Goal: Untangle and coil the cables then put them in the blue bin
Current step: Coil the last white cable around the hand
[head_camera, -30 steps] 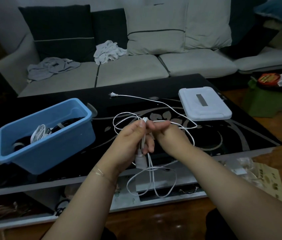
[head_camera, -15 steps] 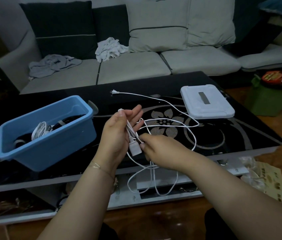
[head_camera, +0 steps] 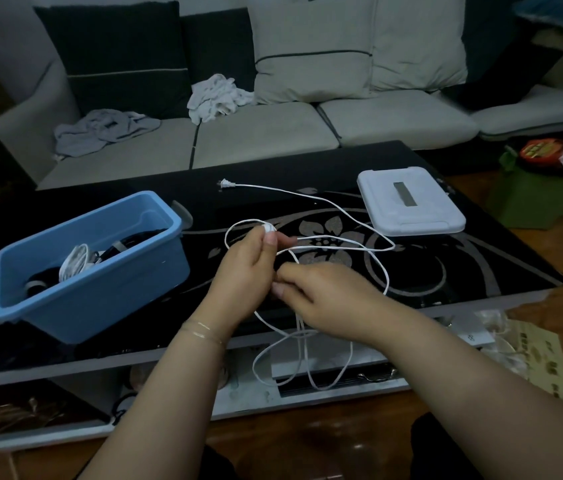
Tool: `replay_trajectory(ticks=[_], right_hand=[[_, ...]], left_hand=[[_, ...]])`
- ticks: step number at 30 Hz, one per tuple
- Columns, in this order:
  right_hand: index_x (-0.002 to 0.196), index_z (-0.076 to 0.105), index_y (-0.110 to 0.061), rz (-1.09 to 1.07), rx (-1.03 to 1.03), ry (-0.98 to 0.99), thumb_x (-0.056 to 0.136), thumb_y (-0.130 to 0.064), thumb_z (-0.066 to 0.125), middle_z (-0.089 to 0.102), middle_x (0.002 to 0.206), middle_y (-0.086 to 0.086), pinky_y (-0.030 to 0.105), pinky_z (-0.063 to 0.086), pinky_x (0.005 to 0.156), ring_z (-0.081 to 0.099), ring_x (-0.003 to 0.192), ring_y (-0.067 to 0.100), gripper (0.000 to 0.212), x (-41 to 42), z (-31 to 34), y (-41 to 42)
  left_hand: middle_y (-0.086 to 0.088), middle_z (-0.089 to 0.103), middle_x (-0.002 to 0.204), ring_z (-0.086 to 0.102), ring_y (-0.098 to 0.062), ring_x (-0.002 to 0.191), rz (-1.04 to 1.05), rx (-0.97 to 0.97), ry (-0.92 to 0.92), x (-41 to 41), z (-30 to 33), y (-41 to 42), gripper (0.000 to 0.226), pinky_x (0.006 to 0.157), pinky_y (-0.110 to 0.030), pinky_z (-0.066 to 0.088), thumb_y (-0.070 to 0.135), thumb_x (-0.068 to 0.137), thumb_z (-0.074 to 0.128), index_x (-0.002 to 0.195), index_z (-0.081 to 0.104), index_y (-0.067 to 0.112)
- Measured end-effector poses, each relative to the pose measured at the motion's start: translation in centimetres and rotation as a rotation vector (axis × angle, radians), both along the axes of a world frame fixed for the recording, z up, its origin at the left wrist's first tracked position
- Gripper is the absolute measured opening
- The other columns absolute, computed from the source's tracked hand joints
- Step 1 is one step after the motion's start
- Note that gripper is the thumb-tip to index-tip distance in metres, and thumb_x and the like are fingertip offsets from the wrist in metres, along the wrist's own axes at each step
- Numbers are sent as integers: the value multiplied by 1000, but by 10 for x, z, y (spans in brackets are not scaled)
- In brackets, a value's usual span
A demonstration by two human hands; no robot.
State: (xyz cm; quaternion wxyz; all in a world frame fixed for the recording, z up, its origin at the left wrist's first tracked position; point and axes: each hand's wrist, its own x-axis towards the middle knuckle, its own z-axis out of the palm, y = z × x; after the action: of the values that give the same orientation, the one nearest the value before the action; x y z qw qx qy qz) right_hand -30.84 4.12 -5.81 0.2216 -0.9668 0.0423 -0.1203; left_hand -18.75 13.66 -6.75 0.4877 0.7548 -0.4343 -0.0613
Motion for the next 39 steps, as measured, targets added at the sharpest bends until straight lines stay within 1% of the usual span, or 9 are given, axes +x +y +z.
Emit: replay_trajectory(ticks=[3,5,8,13,23,26,29,35,39], right_hand=[[84,60,-30,-86,-121,-150,91,-46,51,62,71,-7,30,36,59,60,73,19,20,-4,6,-11],[70,51,-30,-111,-145,-210,85,-53,56,56,63,-10,29,34,57,55,66,16,29,-5,7,-17],[59,35,-29,-189,-146,-257,74,-66,57,39,58,-13,27,24,53,37,63,7,45,-5,13,-28],[76,56,-24,-115,231,-271,85,-45,62,54,72,-11,21,37,59,49,69,0,24,-1,7,-41],[79,54,-18,-118,582,-214,96,-35,51,50,62,-4,30,38,60,44,57,9,25,13,-8,-51],[70,53,-20,-172,626,-237,95,-39,52,49,48,-11,18,33,50,42,43,0,31,18,-11,-47],[60,49,-24,-235,683,-255,92,-46,53,46,44,-8,26,33,51,41,43,8,39,20,-15,-43],[83,59,-20,-172,619,-223,97,-39,45,51,49,-10,31,39,54,46,48,8,28,23,-24,-27],[100,49,-30,-89,284,-17,99,-34,42,62,76,-3,41,49,67,58,71,20,8,22,-28,-21]], left_hand=[[6,64,61,57,-13,47,-114,63,175,-6,3,1,33,48,-25,44,31,105,36,89,63,20],[4,55,53,45,-17,40,-201,102,243,-7,5,1,36,44,-27,36,29,105,36,82,61,18],[-3,55,49,32,-12,38,-349,100,399,-11,10,2,41,40,-19,26,32,105,34,78,59,13],[3,29,50,21,-6,42,-464,22,573,-11,11,2,52,39,-15,23,44,99,32,86,66,7],[-1,56,53,29,-6,34,-464,-169,605,-14,7,2,35,39,-18,26,38,99,33,80,51,13],[2,44,45,26,-6,35,-478,-227,691,-12,5,1,40,39,-18,24,36,99,35,89,62,9],[5,37,43,24,-7,37,-525,-231,738,-10,5,1,46,40,-21,22,36,99,35,97,71,8],[-3,49,55,25,-3,35,-440,-391,757,-15,4,-2,40,38,-17,24,34,100,40,104,69,7],[-6,73,108,29,0,36,-346,-554,821,-5,12,-2,35,41,-13,29,27,101,36,116,57,2]])
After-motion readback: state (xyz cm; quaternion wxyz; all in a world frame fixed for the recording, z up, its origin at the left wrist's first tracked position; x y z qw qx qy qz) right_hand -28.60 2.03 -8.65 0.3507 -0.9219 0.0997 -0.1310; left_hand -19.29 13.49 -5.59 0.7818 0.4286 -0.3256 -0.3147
